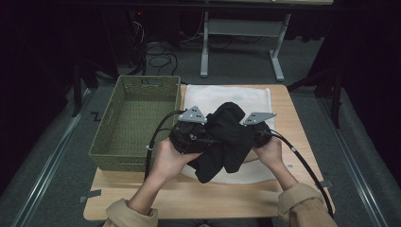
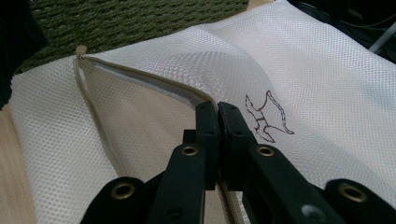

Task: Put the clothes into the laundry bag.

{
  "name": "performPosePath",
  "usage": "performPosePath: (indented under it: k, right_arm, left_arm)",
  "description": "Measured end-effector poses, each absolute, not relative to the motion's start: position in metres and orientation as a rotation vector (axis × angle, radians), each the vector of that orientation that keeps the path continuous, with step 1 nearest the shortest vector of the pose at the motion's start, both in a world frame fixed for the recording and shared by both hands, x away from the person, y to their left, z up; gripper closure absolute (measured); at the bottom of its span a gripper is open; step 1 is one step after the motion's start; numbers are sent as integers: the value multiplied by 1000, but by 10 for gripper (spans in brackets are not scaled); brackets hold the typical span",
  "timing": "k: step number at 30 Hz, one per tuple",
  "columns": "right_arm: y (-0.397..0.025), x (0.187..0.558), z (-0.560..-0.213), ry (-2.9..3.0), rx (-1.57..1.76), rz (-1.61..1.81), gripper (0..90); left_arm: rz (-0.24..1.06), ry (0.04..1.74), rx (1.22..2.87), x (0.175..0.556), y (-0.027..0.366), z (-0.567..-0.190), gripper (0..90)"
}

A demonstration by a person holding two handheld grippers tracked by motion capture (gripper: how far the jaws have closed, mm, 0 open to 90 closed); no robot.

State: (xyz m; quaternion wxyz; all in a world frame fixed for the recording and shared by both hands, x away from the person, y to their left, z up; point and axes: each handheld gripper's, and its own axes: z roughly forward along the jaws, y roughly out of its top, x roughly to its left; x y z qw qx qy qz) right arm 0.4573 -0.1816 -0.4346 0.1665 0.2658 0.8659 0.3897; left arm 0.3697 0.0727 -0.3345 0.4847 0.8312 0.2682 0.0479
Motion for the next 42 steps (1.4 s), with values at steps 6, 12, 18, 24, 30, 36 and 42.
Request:
performPosePath:
  k: [6, 12, 18, 24, 30, 36, 42]
  right_arm:
    - [-182, 457, -433, 2461, 773, 1119, 887]
    - [-182, 458, -434, 2461, 773, 1123, 887]
    - [-182, 458, -434, 2468, 782, 1119, 887]
    - [-182, 458, -434, 2473, 775, 1113, 887]
    - [-183, 459, -433, 2466, 771, 1132, 887]
    - [-182, 460, -433, 2472, 773, 1129, 887]
    - [-183, 460, -432, 2477, 770, 1125, 887]
  left_arm:
    - [102, 661, 2027, 369, 74, -344, 710]
    - [91, 662, 2018, 369, 75, -349, 711]
    - [86, 668, 2030, 368, 74, -354, 711]
    - [97, 679, 2036, 367, 73, -358, 711]
    - [85, 691, 2038, 368, 74, -365, 710]
    - [101, 691, 2049, 369, 72, -367, 710]
    - [74, 685, 2055, 371, 69, -371, 709]
